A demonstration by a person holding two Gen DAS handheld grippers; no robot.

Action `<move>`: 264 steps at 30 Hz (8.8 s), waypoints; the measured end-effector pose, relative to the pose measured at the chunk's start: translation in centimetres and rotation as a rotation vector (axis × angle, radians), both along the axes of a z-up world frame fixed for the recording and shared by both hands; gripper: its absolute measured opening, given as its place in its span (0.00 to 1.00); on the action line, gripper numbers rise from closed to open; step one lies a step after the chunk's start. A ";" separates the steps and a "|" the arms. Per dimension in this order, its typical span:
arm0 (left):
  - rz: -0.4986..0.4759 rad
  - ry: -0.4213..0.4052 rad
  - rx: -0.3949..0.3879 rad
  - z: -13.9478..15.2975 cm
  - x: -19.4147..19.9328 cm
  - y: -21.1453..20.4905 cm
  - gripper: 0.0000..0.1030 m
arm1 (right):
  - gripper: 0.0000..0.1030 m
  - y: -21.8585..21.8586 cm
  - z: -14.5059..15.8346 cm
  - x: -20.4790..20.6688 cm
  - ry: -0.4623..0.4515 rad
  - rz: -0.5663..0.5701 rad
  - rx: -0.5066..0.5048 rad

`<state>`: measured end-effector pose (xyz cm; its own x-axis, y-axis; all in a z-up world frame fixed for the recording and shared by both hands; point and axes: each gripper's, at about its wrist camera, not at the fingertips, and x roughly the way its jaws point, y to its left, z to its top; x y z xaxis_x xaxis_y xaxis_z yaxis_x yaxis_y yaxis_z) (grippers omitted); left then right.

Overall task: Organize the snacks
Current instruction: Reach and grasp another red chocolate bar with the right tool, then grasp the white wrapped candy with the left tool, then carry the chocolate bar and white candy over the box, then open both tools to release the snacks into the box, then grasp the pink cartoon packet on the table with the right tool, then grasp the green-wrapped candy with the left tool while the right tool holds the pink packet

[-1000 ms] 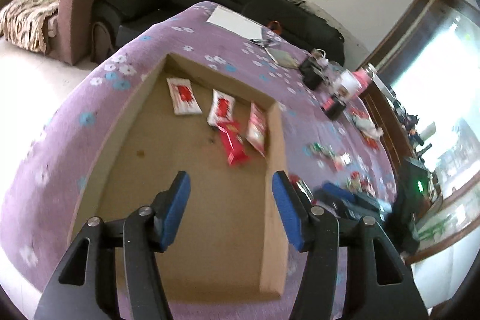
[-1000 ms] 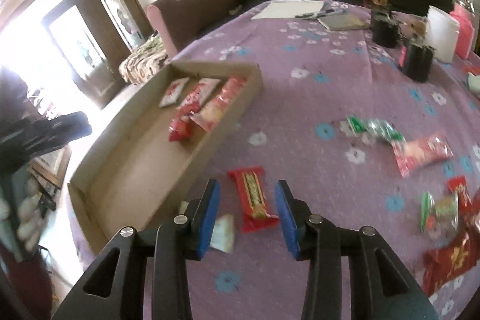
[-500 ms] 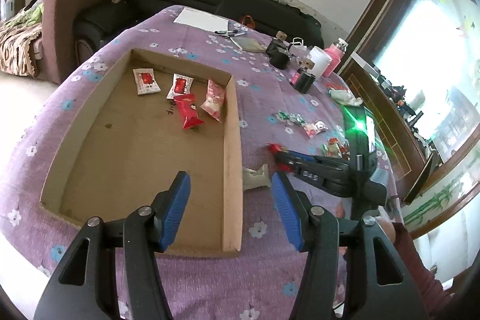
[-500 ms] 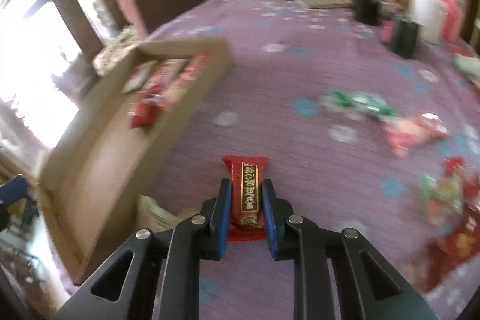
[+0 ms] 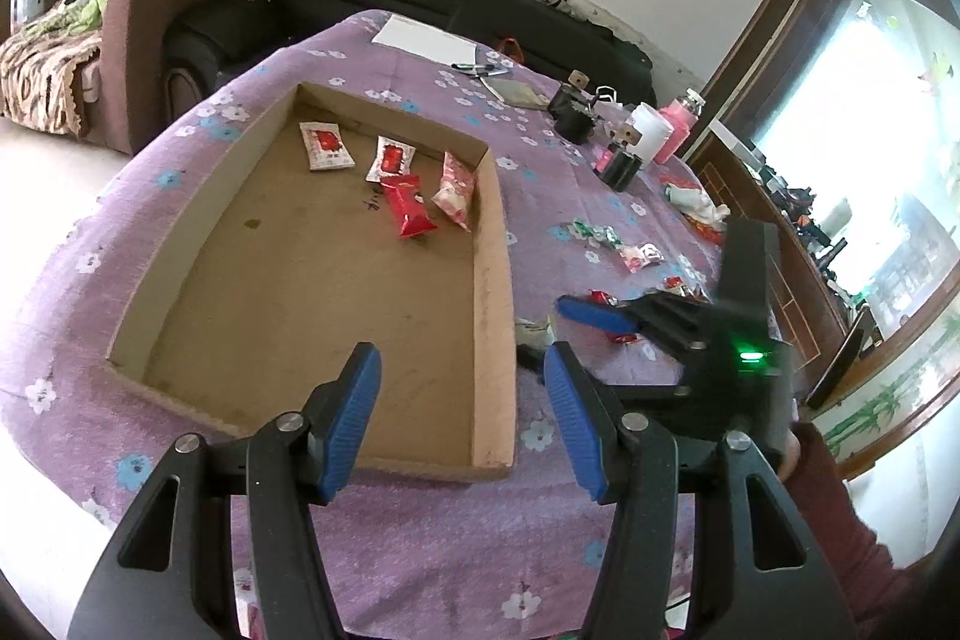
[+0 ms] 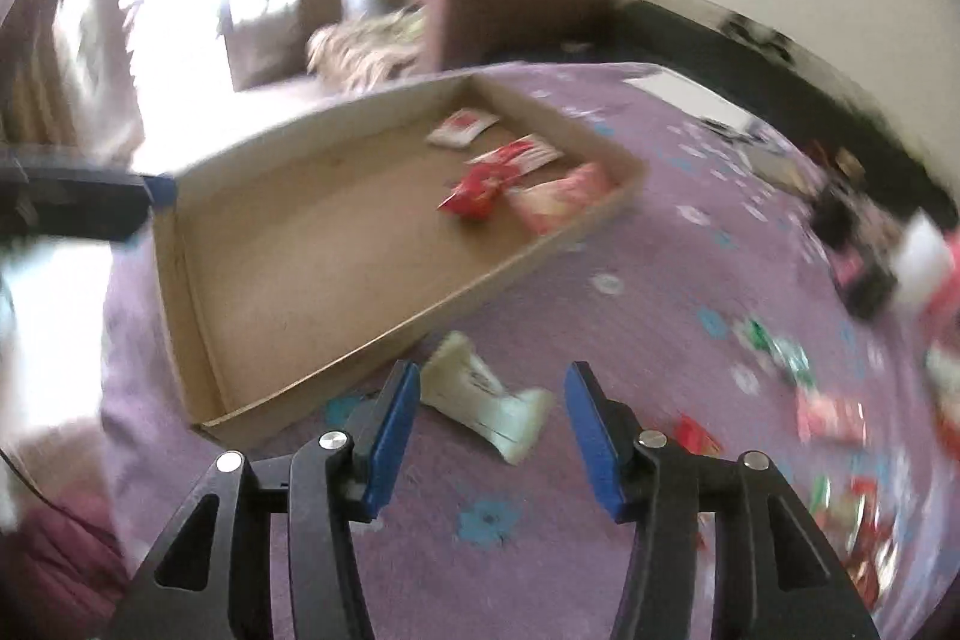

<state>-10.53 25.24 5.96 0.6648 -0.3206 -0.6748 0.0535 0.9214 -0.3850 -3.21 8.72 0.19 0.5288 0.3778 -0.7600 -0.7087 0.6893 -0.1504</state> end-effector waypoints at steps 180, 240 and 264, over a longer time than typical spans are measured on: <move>-0.107 0.050 -0.054 -0.3 2.7 -8.5 0.62 | 0.39 -19.2 -1.0 17.4 0.259 -0.850 0.193; -0.213 0.199 0.141 -6.7 21.0 -23.2 0.04 | 0.24 -18.8 -1.9 3.4 0.181 -0.645 0.274; -0.172 0.193 0.271 -7.3 24.0 -26.5 0.66 | 0.25 -20.4 -2.0 3.6 0.221 -0.670 0.361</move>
<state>13.50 -1.21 -1.37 0.4688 -0.2087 -0.8583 0.1661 0.9752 -0.1464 0.35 -11.70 -1.78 0.5820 0.2758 -0.7650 -0.1127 0.9590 0.2600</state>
